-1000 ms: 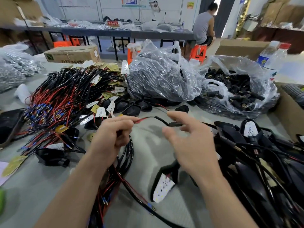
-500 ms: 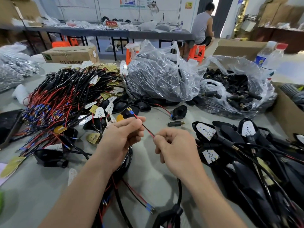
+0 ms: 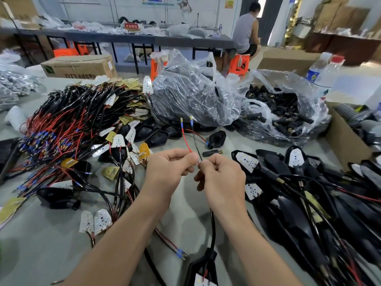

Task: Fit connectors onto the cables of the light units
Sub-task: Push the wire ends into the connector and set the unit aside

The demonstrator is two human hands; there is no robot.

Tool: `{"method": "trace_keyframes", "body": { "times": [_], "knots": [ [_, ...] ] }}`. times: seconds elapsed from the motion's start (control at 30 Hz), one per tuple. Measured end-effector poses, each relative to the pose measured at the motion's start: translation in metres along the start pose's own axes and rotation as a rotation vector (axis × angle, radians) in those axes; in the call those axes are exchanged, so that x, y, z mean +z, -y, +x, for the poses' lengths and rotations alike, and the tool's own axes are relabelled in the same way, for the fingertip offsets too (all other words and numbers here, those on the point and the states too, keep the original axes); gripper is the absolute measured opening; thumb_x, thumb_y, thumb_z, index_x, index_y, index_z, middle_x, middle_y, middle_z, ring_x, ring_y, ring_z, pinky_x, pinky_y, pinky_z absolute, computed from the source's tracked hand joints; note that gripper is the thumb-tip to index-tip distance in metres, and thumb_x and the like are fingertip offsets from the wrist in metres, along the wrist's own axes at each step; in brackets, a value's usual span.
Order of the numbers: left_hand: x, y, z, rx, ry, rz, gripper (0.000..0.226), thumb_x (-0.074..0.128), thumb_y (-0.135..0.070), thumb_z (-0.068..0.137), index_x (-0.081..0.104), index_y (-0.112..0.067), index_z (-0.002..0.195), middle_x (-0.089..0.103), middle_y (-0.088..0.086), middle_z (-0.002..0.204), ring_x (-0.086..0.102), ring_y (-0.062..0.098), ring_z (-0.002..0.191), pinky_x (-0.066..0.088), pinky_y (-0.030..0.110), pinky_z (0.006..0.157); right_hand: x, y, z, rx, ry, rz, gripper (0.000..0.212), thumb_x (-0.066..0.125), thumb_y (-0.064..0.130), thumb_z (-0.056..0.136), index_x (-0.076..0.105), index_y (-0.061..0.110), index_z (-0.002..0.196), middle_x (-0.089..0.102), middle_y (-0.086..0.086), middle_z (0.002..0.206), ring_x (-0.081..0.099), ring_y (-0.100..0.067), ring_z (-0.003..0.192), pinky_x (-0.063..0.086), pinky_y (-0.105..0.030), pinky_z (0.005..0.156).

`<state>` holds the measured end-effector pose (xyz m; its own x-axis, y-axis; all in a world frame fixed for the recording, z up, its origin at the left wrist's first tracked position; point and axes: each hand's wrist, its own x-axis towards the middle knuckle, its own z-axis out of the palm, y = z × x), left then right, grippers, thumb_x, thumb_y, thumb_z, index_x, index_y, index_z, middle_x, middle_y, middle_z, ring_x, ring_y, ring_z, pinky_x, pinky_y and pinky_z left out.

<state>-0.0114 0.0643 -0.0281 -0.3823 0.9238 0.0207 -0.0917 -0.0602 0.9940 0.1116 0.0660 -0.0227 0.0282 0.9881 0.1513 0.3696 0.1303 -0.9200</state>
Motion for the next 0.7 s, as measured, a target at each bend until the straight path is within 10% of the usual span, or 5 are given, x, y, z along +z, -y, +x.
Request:
{"method": "trace_keyframes", "body": {
  "times": [0.43,0.7],
  "knots": [
    [0.047,0.000,0.003,-0.036,-0.136,0.213,0.013,0.075,-0.030,0.069,0.079,-0.037,0.079,0.074,-0.008,0.064,0.068,0.007,0.062,0.059,0.033,0.073,-0.121,0.026,0.044,-0.119,0.076,-0.420,0.013,0.066,0.024,0.088,0.075,0.033,0.085,0.073,0.018,0.072,0.063,0.006,0.065,0.041,-0.006,0.053],
    [0.056,0.016,0.003,0.063,-0.260,0.513,0.021,0.076,-0.027,0.081,0.070,-0.043,0.069,0.066,-0.029,0.061,0.065,-0.006,0.067,0.049,0.022,0.063,-0.188,0.012,0.150,0.007,0.262,-1.004,0.040,0.054,0.022,0.100,0.057,0.014,0.140,0.065,-0.011,0.126,0.061,-0.027,0.099,0.045,-0.030,0.077]
  ]
}}
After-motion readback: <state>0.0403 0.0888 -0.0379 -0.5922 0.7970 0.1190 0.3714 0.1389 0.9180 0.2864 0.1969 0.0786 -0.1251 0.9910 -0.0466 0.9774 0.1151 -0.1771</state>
